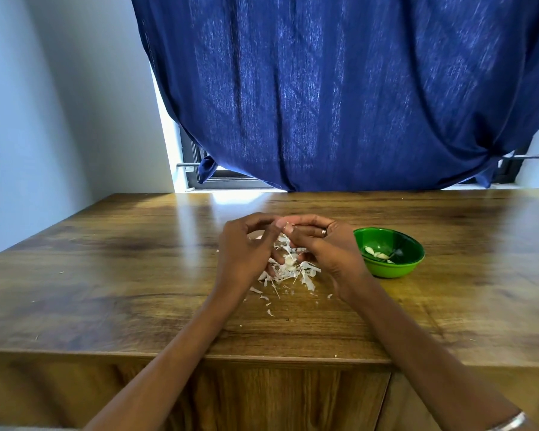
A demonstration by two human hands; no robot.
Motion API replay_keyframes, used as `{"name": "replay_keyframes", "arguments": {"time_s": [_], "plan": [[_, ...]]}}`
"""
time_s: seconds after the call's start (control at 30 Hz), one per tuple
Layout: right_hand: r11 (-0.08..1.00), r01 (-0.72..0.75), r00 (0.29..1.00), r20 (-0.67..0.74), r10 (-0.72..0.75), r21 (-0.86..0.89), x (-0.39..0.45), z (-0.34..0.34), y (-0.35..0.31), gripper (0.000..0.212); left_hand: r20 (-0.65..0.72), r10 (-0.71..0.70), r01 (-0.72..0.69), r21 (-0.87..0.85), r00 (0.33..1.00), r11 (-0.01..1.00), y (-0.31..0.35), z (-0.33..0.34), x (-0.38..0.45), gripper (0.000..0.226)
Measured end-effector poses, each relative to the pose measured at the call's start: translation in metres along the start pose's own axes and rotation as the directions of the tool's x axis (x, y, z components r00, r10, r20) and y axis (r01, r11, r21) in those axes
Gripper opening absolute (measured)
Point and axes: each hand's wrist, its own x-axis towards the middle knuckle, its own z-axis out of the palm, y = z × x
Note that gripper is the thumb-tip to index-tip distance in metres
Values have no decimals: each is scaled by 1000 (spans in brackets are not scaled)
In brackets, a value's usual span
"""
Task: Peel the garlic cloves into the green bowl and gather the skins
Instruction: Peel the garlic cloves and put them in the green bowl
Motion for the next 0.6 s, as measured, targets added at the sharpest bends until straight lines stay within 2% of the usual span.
{"name": "replay_keyframes", "arguments": {"time_s": [0.07,0.17,0.27,0.4,0.6], "plan": [[1000,21,1000,3,-21,-23,-1,1,-1,17,-13,-50,49,-52,999,997,-4,-1,3,19],[999,43,999,23,-43,-32,-1,1,0,11,-67,-52,47,-74,996,996,-5,-2,4,8],[994,64,998,-17,-65,-84,1,0,3,10,-133,-80,57,-167,988,984,-1,-3,3,15],[934,184,979,-22,-200,-307,3,-2,9,8,-127,-107,78,-212,986,974,1,-4,4,9],[837,289,953,57,-297,-465,5,-2,15,25,-96,-67,50,-165,993,985,4,-4,1,16]]}}
